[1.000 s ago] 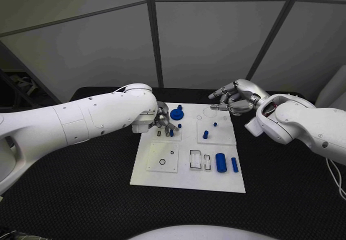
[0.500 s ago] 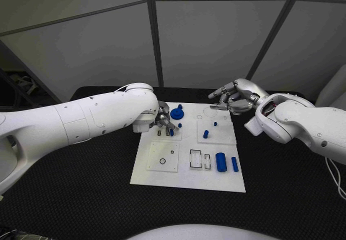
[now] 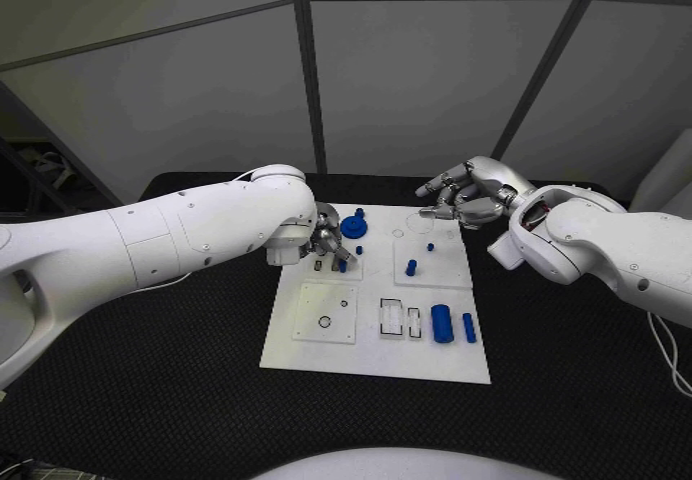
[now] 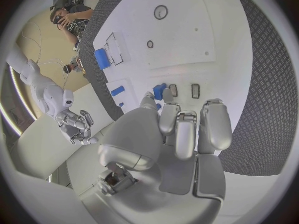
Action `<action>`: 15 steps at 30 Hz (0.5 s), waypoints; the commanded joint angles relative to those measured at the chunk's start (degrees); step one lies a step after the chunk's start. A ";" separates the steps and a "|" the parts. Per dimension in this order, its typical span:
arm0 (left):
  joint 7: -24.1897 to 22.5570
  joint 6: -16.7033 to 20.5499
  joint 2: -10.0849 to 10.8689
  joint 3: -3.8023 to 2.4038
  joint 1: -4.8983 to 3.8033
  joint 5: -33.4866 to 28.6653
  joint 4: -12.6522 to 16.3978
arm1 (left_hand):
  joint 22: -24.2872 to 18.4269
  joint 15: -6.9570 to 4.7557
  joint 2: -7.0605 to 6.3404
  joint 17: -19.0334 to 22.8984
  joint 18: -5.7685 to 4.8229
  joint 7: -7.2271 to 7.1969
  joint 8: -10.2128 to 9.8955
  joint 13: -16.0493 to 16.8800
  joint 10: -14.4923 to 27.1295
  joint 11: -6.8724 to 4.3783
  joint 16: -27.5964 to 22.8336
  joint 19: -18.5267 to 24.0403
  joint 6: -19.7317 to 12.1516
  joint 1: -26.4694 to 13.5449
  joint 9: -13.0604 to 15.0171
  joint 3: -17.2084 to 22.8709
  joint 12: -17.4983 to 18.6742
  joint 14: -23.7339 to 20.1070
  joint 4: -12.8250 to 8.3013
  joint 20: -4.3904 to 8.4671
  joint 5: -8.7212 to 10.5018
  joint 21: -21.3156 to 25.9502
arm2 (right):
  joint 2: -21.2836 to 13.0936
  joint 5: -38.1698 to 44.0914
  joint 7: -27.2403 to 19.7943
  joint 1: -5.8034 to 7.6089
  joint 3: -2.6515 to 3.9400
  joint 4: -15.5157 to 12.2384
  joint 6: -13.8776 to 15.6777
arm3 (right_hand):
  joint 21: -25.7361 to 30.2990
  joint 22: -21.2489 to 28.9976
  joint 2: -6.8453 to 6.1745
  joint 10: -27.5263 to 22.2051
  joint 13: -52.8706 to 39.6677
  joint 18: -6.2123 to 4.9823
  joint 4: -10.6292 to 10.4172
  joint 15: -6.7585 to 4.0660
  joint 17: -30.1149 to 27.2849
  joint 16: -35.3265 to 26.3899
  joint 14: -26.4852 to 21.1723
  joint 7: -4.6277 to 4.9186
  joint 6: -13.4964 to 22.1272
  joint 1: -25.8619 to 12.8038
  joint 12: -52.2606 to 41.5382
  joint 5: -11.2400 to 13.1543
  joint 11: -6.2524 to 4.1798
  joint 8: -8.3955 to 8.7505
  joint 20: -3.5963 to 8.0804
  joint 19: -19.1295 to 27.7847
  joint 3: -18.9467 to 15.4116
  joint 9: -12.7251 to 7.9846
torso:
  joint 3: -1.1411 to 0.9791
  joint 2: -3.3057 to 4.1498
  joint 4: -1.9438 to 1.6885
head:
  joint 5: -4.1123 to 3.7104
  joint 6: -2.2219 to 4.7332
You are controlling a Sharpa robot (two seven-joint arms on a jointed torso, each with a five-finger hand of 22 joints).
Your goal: Assemble the parts on the task board
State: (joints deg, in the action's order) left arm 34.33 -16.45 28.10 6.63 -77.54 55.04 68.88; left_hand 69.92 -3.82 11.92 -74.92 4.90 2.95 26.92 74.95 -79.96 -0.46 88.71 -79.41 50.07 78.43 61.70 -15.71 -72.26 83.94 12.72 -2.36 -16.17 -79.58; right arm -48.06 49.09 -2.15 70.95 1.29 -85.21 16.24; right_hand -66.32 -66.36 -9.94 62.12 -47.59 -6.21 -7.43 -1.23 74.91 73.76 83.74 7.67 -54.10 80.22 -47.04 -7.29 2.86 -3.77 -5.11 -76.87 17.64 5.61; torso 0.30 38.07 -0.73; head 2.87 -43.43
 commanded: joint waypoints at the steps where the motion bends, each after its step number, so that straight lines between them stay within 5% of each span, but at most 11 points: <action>1: -0.49 -0.66 0.02 -0.01 -0.07 -1.31 -0.09 | 0.00 -0.36 0.21 -13.34 -0.68 -0.18 -0.34 8.00 0.05 -0.43 -0.37 0.50 0.33 0.54 -0.07 -0.02 0.23 5.33 -0.32 0.03 -0.30 0.27 | 0.10 0.32 -0.04 0.13 0.06 0.10 -0.56 | 0.35 0.16 0.16 -0.56 0.28 0.50 -0.35 0.00 3.10 -0.44 1.87 0.16 0.09 -0.29 0.43 -0.27 0.17 0.13 0.12 0.52 0.07 -0.01 | 0.00 0.04 -0.01 | 0.05 -0.04; 7: -0.84 -0.18 0.34 -0.01 -0.07 -1.68 0.02 | 0.12 -0.53 1.57 -13.38 -0.68 -0.41 -0.44 7.77 0.11 -0.63 -0.33 0.48 0.41 2.46 -0.27 1.33 0.39 5.35 -1.79 0.18 -0.38 0.30 | 0.25 0.38 0.00 0.13 0.06 0.32 -0.62 | 0.49 0.29 0.16 -0.73 0.47 0.46 -0.38 0.01 3.04 -0.55 1.83 0.17 0.12 -0.32 0.61 -0.28 0.18 0.13 0.11 0.63 0.08 -0.01 | 0.00 0.01 -0.01 | 0.06 -0.11; 15: -2.74 2.63 1.87 -0.05 -0.05 -2.56 1.12 | 1.28 -0.82 3.01 -13.81 -0.89 -0.59 -0.19 7.51 -0.05 -0.94 0.09 -0.11 -0.20 7.51 0.04 4.93 0.25 5.54 -6.80 0.52 -5.86 -0.20 | 0.41 0.89 0.05 0.13 0.05 0.64 -0.83 | 0.99 0.74 0.16 -0.92 0.61 0.35 -0.44 0.03 2.74 -1.01 1.66 0.19 0.18 -0.38 0.73 -0.28 0.21 0.13 0.09 0.97 0.08 -0.03 | 0.01 -0.01 0.02 | 0.13 -0.11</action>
State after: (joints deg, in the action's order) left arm 33.26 -15.66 29.77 6.59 -77.58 53.51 69.76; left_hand 71.09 -4.26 12.40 -74.92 4.90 2.85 26.31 75.09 -79.88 -0.81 88.71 -79.29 49.90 82.05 61.37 -11.18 -71.99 83.94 6.59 -2.06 -21.49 -79.58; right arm -47.69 49.49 -1.95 70.95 1.30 -84.58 15.93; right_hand -65.72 -65.70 -9.93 61.50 -47.07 -6.21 -7.59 -1.23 74.90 73.10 83.74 7.67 -54.10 80.21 -46.57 -7.29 3.07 -3.77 -4.92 -76.27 17.81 5.61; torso 0.30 38.09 -0.73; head 2.98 -43.53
